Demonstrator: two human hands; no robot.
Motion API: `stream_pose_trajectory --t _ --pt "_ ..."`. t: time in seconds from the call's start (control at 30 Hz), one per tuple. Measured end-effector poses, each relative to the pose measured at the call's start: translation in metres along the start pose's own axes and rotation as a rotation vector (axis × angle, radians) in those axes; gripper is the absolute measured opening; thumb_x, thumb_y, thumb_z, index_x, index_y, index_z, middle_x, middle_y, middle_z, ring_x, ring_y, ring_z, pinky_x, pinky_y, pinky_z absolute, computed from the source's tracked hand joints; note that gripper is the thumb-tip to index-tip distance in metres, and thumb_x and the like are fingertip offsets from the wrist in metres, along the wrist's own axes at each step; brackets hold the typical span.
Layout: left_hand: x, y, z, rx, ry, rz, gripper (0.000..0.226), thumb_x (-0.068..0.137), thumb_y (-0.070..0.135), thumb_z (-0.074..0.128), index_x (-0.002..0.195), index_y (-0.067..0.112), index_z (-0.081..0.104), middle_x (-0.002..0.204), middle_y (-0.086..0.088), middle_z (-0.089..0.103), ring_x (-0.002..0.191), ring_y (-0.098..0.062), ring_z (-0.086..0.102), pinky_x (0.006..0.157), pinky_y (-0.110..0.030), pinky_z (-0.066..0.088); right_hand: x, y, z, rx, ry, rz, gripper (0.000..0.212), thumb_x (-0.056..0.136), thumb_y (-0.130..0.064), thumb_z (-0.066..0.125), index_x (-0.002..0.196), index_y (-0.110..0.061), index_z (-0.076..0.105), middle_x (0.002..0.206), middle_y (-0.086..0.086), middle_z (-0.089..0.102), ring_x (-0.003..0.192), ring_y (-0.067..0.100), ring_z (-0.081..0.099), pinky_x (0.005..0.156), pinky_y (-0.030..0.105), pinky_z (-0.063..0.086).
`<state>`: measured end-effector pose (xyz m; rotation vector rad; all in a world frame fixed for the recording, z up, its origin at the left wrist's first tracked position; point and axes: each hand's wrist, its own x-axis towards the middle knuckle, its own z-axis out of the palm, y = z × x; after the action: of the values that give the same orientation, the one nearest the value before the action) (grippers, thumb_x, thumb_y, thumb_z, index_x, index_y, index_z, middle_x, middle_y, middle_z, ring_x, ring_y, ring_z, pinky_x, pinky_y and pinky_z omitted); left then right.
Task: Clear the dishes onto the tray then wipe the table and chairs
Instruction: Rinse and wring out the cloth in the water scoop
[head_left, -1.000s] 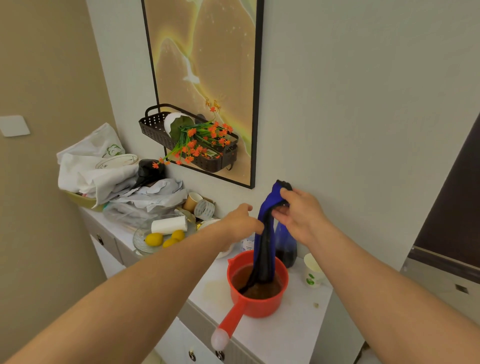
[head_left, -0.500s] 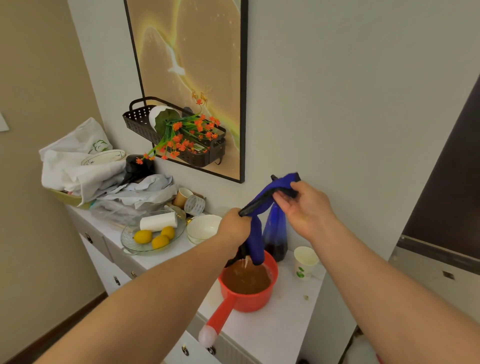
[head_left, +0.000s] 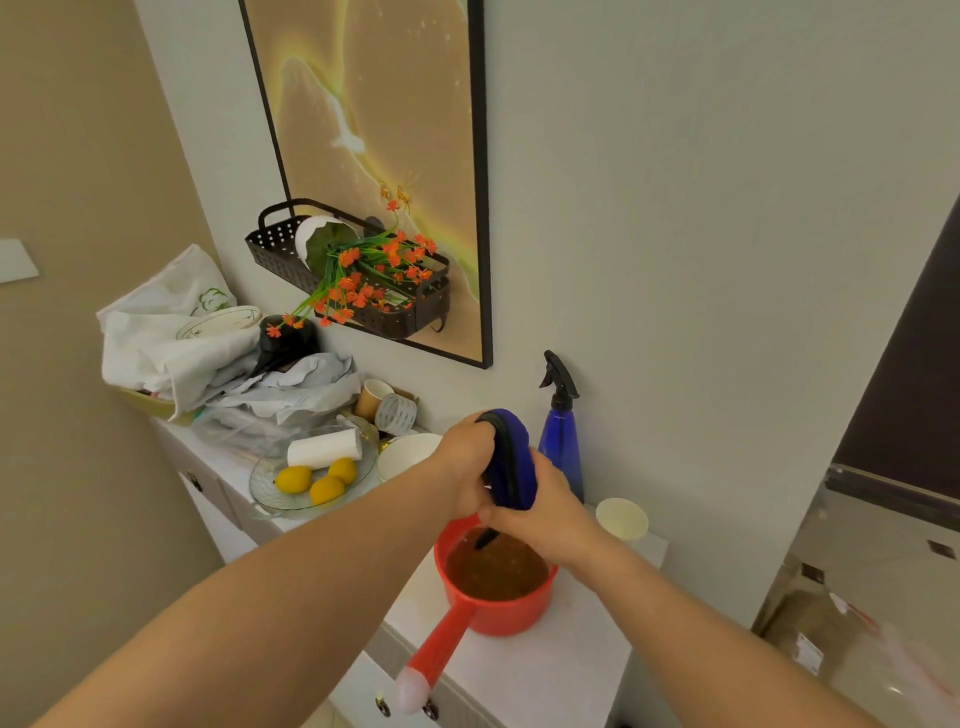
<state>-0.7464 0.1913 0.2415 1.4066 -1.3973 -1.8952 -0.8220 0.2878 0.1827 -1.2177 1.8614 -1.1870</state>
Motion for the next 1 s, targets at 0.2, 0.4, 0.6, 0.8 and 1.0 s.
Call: stream_pose_trajectory --t 0.2,0.4,0.6,0.8,1.0 --pt "0.0 -0.006 -0.012 0.08 -0.094 0.125 0.021 0.101 0.012 0.049 0.119 0.016 0.06 0.118 -0.015 0.064 0.112 -0.031 0.062 0.099 -0.048 0.055 0.014 0.01 0.005 0.288 -0.02 0.06 0.075 0.075 -0.018 0.087 0.133 -0.043 0.046 0.116 -0.01 0.066 0.106 0.012 0.065 0.086 0.035 0.06" --pt "0.0 0.007 -0.042 0.523 -0.338 0.21 0.071 0.093 0.004 0.063 0.15 0.038 0.039 0.138 0.001 0.047 0.121 -0.028 0.054 0.092 -0.047 0.059 0.028 0.02 -0.007 0.487 -0.134 0.225 0.036 0.083 -0.003 0.074 0.117 -0.016 0.071 0.101 0.019 0.072 0.089 0.027 0.066 0.08 0.039 0.059" --pt "0.007 0.003 -0.052 0.573 -0.29 0.292 0.037 0.101 0.043 0.056 0.134 0.027 0.059 0.116 0.0 0.064 0.102 -0.021 0.067 0.084 -0.038 0.063 0.032 0.007 -0.023 0.344 -0.252 0.13 0.027 0.084 -0.006 0.075 0.108 -0.017 0.075 0.089 0.014 0.073 0.081 0.021 0.069 0.079 0.034 0.058" --pt "0.02 -0.002 -0.043 0.743 -0.119 0.282 0.041 0.1 0.056 0.048 0.108 0.019 0.064 0.08 -0.007 0.064 0.061 -0.016 0.058 0.061 -0.025 0.056 0.029 -0.001 -0.025 -0.35 -0.197 -0.14 0.019 0.09 -0.021 0.068 0.106 -0.029 0.061 0.086 -0.001 0.068 0.079 0.013 0.066 0.074 0.03 0.058" --pt "0.026 -0.008 -0.028 0.584 -0.07 0.051 0.04 0.099 0.05 0.056 0.105 0.011 0.063 0.07 -0.005 0.059 0.045 -0.01 0.048 0.046 -0.018 0.048 0.026 0.015 -0.022 -0.62 -0.095 -0.191 0.042 0.094 -0.03 0.062 0.133 -0.026 0.047 0.11 -0.001 0.067 0.092 0.017 0.065 0.081 0.034 0.056"
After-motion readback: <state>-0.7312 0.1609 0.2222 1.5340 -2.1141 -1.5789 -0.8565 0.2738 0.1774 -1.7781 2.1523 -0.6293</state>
